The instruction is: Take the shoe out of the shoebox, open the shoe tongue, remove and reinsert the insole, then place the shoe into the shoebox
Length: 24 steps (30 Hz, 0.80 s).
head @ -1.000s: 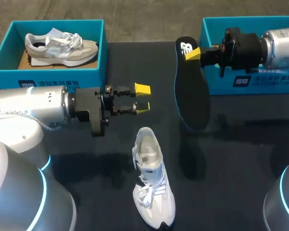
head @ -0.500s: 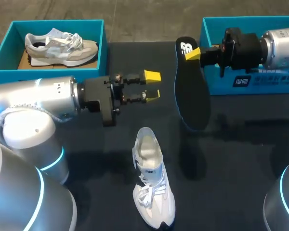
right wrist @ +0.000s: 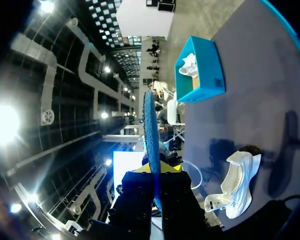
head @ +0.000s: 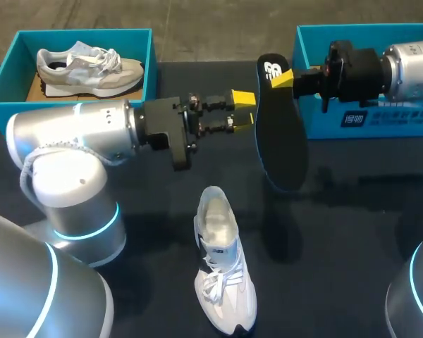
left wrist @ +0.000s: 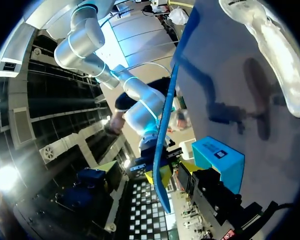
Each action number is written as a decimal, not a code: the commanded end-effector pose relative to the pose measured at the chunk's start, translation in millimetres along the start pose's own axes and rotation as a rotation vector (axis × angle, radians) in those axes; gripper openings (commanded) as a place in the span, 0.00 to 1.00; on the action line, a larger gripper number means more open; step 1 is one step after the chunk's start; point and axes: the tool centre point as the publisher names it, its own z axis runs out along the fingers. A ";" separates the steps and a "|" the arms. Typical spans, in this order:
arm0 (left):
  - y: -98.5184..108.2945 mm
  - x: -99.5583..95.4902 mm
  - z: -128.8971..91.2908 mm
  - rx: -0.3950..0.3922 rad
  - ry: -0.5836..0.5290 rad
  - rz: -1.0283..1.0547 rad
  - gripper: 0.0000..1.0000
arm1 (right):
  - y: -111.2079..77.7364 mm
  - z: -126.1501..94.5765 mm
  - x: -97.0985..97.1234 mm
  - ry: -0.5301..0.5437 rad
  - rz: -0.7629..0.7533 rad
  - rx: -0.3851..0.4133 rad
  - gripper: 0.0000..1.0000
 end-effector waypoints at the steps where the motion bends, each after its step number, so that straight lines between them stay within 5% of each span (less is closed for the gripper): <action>1: 8.4 1.8 29.6 0.014 0.013 0.001 0.77 | -0.2 0.2 0.7 -0.004 0.002 0.000 0.00; 9: 6.7 7.1 44.3 0.037 0.001 -0.051 0.64 | -0.2 0.2 0.7 -0.004 0.002 0.000 0.00; 11: 5.9 7.6 46.4 0.042 -0.003 -0.066 0.53 | -0.2 0.2 0.7 -0.004 0.002 0.000 0.00; 24: -0.6 6.6 50.8 0.047 0.010 -0.073 0.24 | -0.2 0.2 0.7 -0.004 0.002 0.000 0.00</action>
